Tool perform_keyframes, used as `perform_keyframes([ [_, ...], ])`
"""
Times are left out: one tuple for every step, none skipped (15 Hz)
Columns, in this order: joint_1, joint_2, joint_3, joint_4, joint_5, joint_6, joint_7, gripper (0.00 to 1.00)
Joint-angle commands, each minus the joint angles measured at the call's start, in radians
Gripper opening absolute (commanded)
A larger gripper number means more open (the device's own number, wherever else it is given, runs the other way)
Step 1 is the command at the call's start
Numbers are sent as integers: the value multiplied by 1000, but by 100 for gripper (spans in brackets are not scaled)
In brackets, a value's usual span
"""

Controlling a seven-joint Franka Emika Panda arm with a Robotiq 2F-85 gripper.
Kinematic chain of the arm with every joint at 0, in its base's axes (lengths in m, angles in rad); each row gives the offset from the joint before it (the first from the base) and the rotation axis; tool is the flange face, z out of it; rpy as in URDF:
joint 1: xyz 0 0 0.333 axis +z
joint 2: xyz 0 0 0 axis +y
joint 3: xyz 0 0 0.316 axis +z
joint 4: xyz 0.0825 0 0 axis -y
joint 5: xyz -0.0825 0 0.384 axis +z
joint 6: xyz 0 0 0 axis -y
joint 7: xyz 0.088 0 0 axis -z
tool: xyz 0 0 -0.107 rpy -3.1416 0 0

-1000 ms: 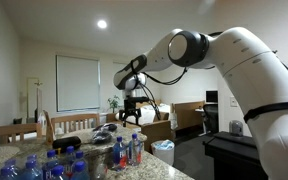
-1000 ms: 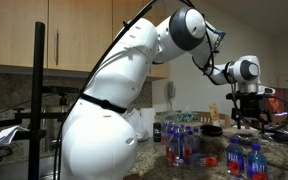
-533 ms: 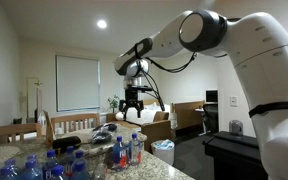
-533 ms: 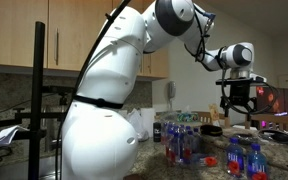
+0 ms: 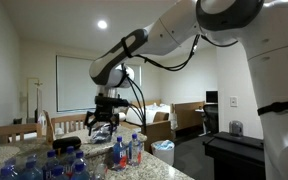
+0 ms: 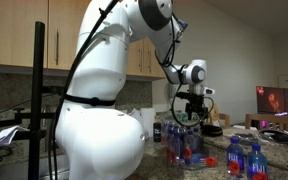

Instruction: Move the water bottles to the right

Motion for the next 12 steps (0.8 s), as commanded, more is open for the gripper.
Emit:
perform_keyframes([
  [79, 3, 43, -84, -40, 177, 214, 100],
  [101, 10, 49, -92, -63, 207, 266, 100],
  [123, 22, 56, -78, -90, 186, 315, 100],
  [138, 30, 59, -68, -113, 169, 360, 100],
  [154, 30, 57, -55, -149, 120, 421, 100],
  [164, 25, 55, -50, -177, 83, 473, 100],
  [172, 6, 54, -51, -200, 37, 530, 100],
  [172, 1, 60, -46, -199, -1, 556, 100],
  [173, -7, 64, -45, -200, -38, 587, 100],
  [172, -9, 68, -41, -197, -68, 610, 100],
  [169, -7, 73, -35, -184, -101, 621, 100],
  [165, -2, 78, -35, -167, -114, 624, 100],
])
